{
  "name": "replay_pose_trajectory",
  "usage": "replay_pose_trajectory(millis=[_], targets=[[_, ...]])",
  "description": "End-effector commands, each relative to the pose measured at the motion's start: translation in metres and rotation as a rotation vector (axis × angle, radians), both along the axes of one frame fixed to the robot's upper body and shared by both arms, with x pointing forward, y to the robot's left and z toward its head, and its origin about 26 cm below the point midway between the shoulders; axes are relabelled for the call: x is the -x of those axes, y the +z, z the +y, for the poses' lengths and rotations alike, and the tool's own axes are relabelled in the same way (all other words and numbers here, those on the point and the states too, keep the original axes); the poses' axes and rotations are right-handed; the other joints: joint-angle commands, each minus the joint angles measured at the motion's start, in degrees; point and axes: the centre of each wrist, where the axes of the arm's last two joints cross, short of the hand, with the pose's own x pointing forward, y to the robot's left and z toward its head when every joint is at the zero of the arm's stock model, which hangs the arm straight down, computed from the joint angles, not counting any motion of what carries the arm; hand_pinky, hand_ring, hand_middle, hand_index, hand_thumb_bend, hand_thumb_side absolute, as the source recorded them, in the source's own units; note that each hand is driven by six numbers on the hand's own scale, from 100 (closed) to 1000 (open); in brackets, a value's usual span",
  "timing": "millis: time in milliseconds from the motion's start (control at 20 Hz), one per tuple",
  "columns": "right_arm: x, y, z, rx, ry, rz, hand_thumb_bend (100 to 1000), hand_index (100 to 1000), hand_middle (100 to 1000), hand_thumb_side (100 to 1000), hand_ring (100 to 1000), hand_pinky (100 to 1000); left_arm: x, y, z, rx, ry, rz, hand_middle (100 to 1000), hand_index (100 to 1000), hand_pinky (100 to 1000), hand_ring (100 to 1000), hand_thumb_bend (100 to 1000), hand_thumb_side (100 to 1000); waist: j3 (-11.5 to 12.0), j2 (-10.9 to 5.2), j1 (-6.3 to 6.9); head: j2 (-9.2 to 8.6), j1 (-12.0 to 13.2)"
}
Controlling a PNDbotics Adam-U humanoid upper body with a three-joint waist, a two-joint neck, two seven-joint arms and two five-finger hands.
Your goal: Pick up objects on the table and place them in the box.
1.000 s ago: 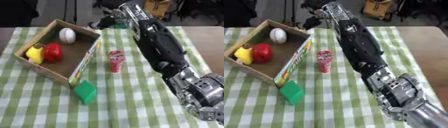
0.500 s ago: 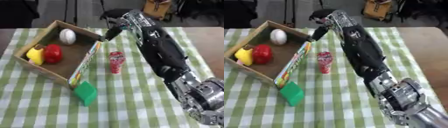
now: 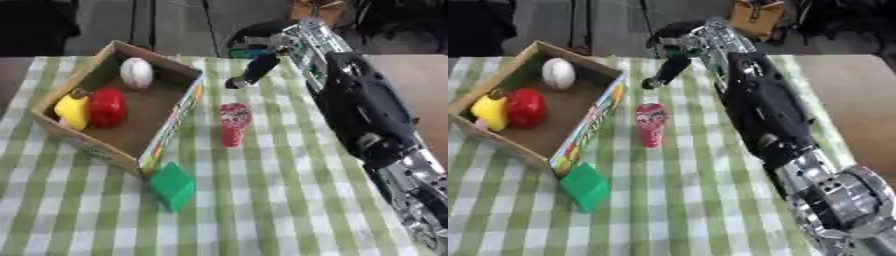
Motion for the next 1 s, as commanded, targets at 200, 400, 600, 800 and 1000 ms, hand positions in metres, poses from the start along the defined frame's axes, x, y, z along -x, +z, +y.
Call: replay_pose_trajectory(millis=[200,400,600,800,1000], targets=[[0.011,0.010,-0.018,-0.037,0.021,-0.067,506,1000,1000,669,897,817,0.002,0.007,0.003,-0.011,0.014,-0.023,651,715,727,599,100,1000,-0.35,-1.22,0.05,0.09,1.20],[0.014,0.005,-0.019,-0.046,0.033,-0.048,503,1000,1000,694,873,800,0.002,0.008,0.002,-0.011,0.012,-0.023,651,715,727,599,100,1000,-0.46,-1.13,0.03,0.08,1.40],[0.015,-0.006,-0.020,-0.093,0.036,-0.015,515,1000,1000,718,900,786,0.002,0.008,0.002,-0.009,0.013,-0.022,651,715,727,599,100,1000,-0.56,-1.04,-0.07,-0.05,1.50],[0.018,-0.023,-0.020,-0.163,0.036,0.017,519,1000,1000,709,913,784,0.002,0.008,0.002,-0.007,0.012,-0.023,650,715,727,598,100,1000,-0.62,-0.86,-0.09,-0.29,1.67],[0.019,-0.034,-0.017,-0.169,0.038,0.052,537,1000,1000,679,917,791,0.002,0.008,0.001,-0.005,0.010,-0.023,650,715,727,598,100,1000,-0.57,-0.69,-0.05,-0.54,1.64]])
